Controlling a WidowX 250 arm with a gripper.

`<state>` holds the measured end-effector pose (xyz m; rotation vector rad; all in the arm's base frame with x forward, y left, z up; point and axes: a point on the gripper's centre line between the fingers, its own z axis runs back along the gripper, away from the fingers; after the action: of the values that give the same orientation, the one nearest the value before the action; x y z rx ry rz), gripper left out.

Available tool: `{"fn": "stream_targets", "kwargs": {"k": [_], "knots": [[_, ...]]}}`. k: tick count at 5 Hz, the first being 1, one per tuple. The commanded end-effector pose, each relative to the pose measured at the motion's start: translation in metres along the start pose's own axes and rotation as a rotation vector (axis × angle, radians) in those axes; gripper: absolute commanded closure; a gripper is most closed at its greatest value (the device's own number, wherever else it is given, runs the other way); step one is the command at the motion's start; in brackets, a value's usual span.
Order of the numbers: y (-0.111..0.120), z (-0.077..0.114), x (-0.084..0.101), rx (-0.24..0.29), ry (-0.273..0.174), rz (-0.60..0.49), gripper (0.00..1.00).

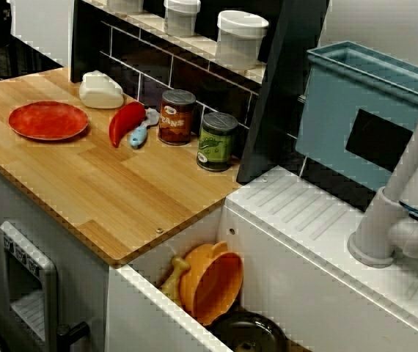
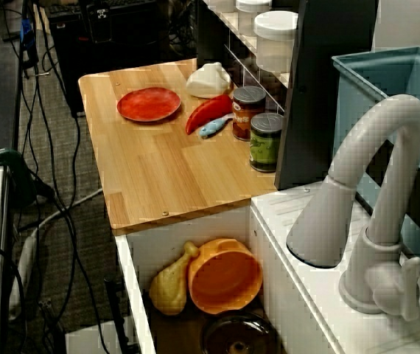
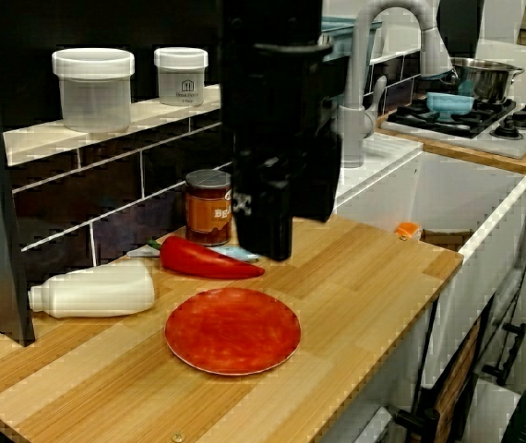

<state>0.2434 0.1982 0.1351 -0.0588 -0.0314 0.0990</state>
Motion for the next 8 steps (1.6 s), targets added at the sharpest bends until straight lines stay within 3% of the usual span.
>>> {"fn": "stream_targets", "kwargs": {"k": [1, 2, 3, 5, 6, 8], "knots": [[-0.045, 0.033, -0.008, -0.097, -0.010, -0.108, 0.00], [-0.050, 0.036, -0.007, -0.139, -0.004, -0.114, 0.00], [-0.048, 0.033, -0.004, -0.122, -0.016, -0.107, 0.00], [-0.063, 0.041, -0.002, 0.006, -0.127, -0.063, 0.00], [-0.070, 0.037, 0.000, 0.058, -0.156, -0.053, 0.00], [-0.068, 0.029, 0.010, 0.087, -0.195, -0.033, 0.00]]}}
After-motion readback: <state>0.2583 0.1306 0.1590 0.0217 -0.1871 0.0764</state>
